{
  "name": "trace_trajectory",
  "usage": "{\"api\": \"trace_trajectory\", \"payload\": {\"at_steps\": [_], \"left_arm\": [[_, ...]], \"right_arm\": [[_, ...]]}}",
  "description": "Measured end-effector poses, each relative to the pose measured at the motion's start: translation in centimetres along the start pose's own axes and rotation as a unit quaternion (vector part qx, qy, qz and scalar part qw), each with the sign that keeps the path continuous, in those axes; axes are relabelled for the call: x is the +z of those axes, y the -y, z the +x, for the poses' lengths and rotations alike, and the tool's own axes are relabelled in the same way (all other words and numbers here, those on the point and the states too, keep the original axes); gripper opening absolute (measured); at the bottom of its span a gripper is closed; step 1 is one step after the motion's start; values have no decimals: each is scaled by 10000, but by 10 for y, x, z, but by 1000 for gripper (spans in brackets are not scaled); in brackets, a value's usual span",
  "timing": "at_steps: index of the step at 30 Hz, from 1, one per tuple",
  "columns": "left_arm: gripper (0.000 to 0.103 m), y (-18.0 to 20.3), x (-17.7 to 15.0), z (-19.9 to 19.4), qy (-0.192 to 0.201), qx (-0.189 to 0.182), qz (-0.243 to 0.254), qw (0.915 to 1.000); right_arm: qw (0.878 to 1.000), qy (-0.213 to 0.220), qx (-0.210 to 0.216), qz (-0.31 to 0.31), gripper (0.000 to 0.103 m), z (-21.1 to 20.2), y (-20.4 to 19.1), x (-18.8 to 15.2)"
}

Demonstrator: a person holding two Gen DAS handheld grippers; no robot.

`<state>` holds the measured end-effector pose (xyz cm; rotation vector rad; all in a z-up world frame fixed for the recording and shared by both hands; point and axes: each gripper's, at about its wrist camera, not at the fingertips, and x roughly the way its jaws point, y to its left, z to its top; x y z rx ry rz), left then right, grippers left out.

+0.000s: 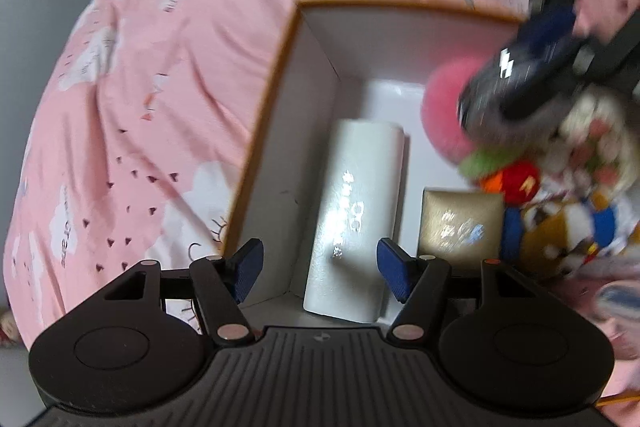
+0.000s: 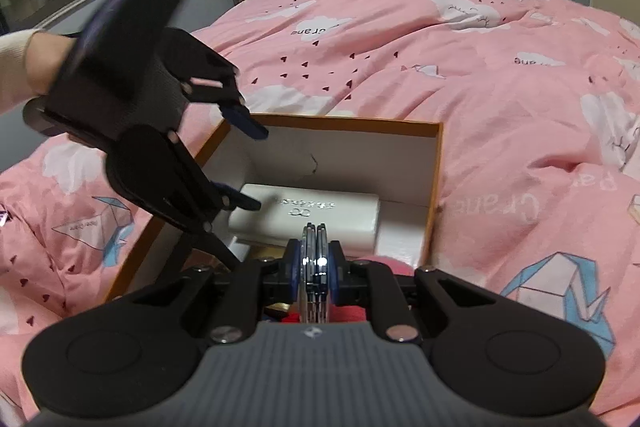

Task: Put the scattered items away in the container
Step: 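Lower the compact into the box and open the right gripper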

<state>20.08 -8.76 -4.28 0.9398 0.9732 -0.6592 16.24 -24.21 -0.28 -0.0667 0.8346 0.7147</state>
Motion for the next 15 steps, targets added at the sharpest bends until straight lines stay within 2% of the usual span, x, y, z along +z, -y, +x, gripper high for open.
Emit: {"api": "trace_trajectory", "payload": {"at_steps": [5, 8, 12, 15], "left_arm": [[74, -2, -19, -43, 363, 150, -1017, 9940], [74, -3, -38, -56, 259, 362, -1667, 9850], [74, -3, -67, -71, 162, 608, -2596, 9637], [74, -1, -91, -79, 153, 661, -3395, 9381]], "right_arm": [[9985, -62, 394, 370, 15, 13, -3, 4], [9959, -169, 618, 645, 15, 26, -4, 5], [9918, -248, 761, 992, 15, 42, -4, 6], [9863, -282, 887, 1364, 15, 50, 2, 4]]}}
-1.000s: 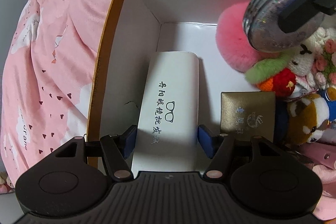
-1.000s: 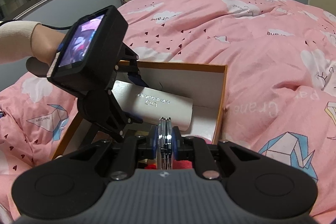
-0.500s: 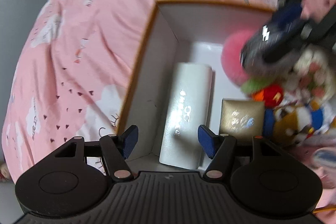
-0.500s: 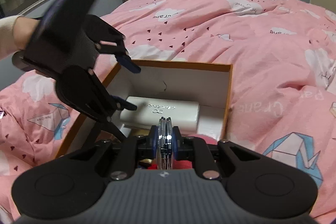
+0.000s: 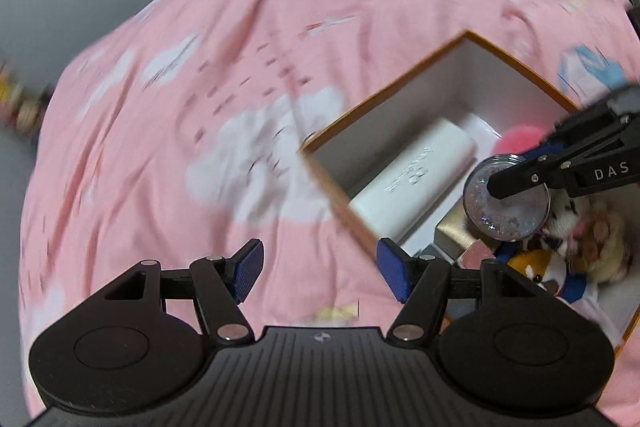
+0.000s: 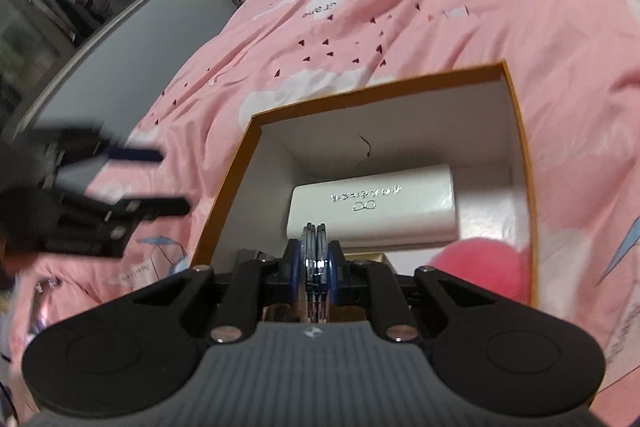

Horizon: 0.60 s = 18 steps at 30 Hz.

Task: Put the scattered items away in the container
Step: 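Lower the compact into the box and open the right gripper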

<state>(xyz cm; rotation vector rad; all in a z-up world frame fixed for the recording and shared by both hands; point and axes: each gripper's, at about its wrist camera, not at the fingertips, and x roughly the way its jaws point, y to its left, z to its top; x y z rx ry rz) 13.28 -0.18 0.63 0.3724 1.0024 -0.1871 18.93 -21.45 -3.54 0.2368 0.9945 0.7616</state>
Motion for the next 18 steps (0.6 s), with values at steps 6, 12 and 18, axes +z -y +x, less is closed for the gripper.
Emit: {"api": "trace_trajectory", "payload": {"at_steps": [6, 12, 18], "left_arm": [[74, -6, -36, -6, -33, 168, -1145, 9933], [74, -5, -55, -3, -54, -41, -1748, 9846], [74, -12, -69, -3, -14, -55, -2114, 9774]], "right_arm": [[9990, -42, 150, 415, 15, 11, 10, -4], [9991, -44, -55, 424, 20, 12, 15, -6], [9985, -8, -538, 140, 27, 13, 8, -8]]}}
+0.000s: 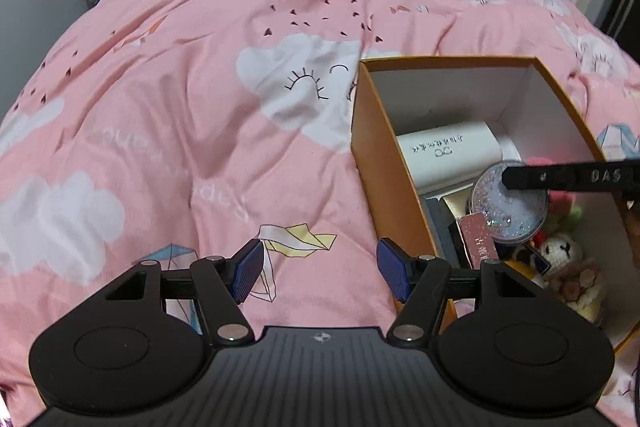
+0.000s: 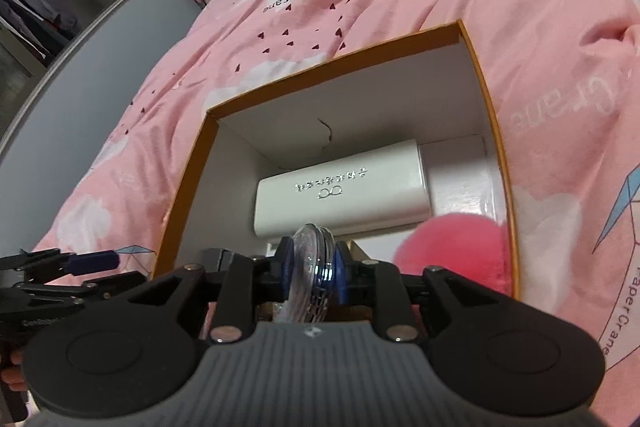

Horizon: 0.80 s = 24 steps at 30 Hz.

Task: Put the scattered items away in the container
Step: 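Lower the compact into the box and open the right gripper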

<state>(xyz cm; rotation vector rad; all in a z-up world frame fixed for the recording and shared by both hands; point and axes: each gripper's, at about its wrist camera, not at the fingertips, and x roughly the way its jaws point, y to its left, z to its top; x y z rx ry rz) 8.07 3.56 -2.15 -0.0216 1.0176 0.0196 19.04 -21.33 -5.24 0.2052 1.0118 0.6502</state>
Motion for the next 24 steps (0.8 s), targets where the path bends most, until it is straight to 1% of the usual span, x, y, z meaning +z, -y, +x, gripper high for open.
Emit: {"api": "trace_trajectory", "payload": {"at_steps": [2, 5, 9, 11, 19, 24], "left_arm": [[74, -4, -3, -3, 48, -35, -93, 9999], [74, -8, -9, -5, 40, -36, -172, 9998], [74, -11, -17, -5, -31, -71, -288, 9996], [74, -12, -20, -5, -54, -109, -303, 9995], [74, -12, -24, -12, 31, -134, -366, 9992], [74, -10, -29, -16, 120, -193, -390, 9990]], "right_arm": [[9996, -8, -222, -202, 30, 2, -4, -3], [9983, -97, -406, -410, 34, 8, -8, -7], [9976, -108, -487, -474, 35, 11, -8, -9], [9968, -129, -534, -589, 38, 12, -11, -10], [9890, -30, -978, -1105, 42, 9, -23, -13], [9841, 26, -1161, -1341, 50, 5, -27, -17]]}}
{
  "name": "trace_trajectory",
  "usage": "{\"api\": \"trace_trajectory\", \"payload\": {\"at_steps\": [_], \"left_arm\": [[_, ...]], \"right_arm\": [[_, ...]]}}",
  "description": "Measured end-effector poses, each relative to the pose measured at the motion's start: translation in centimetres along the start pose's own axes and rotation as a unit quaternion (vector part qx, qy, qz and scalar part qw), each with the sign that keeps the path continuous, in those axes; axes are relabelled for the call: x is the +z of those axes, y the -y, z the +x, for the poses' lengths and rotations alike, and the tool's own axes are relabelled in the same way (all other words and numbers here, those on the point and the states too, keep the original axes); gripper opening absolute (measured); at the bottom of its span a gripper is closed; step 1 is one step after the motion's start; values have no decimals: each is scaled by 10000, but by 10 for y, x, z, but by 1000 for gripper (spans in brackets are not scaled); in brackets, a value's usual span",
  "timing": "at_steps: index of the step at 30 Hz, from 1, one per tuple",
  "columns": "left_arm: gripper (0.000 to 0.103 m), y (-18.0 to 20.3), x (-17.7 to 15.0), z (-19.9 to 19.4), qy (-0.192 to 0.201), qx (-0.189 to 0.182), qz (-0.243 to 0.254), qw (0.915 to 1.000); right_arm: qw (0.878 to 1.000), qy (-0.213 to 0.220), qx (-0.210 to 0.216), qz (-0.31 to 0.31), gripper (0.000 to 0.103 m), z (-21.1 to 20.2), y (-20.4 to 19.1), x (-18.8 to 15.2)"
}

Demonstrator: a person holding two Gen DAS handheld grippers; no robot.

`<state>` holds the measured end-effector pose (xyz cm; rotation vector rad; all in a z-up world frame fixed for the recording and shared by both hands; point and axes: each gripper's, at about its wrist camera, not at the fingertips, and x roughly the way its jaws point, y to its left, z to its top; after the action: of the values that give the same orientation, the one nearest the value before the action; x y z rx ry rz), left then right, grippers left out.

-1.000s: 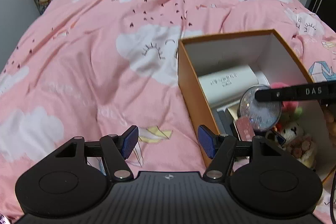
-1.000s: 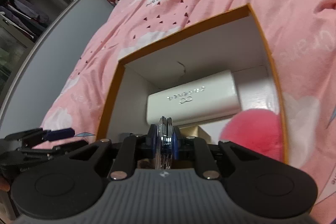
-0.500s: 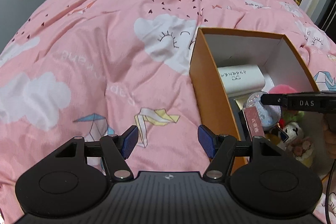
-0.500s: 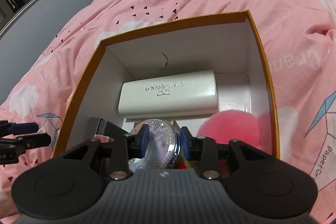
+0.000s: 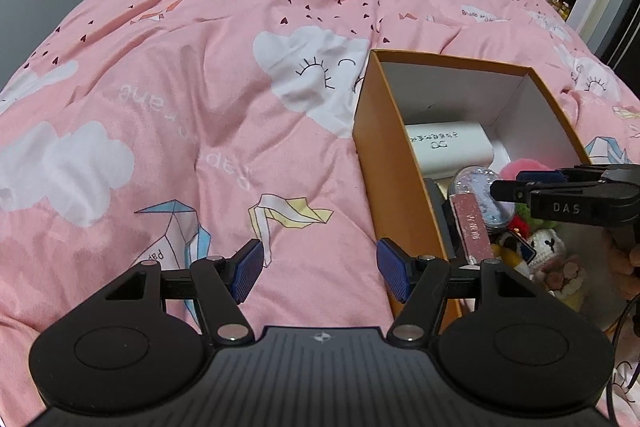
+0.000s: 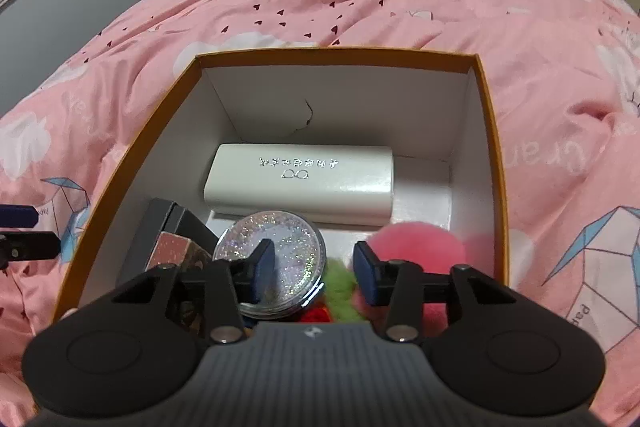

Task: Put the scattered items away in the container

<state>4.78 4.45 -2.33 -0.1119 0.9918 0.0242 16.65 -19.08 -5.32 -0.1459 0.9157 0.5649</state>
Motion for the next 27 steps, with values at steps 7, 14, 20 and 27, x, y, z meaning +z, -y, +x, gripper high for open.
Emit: {"api": "trace_trajectory", "payload": {"at_steps": [7, 14, 20, 27], "left_arm": [[74, 10, 0, -9, 199, -136, 68, 9997], [74, 17, -1, -16, 331, -374, 92, 9987], [74, 22, -4, -22, 381, -400, 140, 9984], [74, 27, -6, -39, 650, -419, 42, 9970]], "right_arm": [[9995, 282, -126, -58, 61, -19, -5, 0], [9963, 742, -426, -86, 76, -59, -16, -6], [9956, 824, -153, 416, 83, -86, -17, -10], [9901, 1201, -352, 638, 87, -108, -34, -23]]}}
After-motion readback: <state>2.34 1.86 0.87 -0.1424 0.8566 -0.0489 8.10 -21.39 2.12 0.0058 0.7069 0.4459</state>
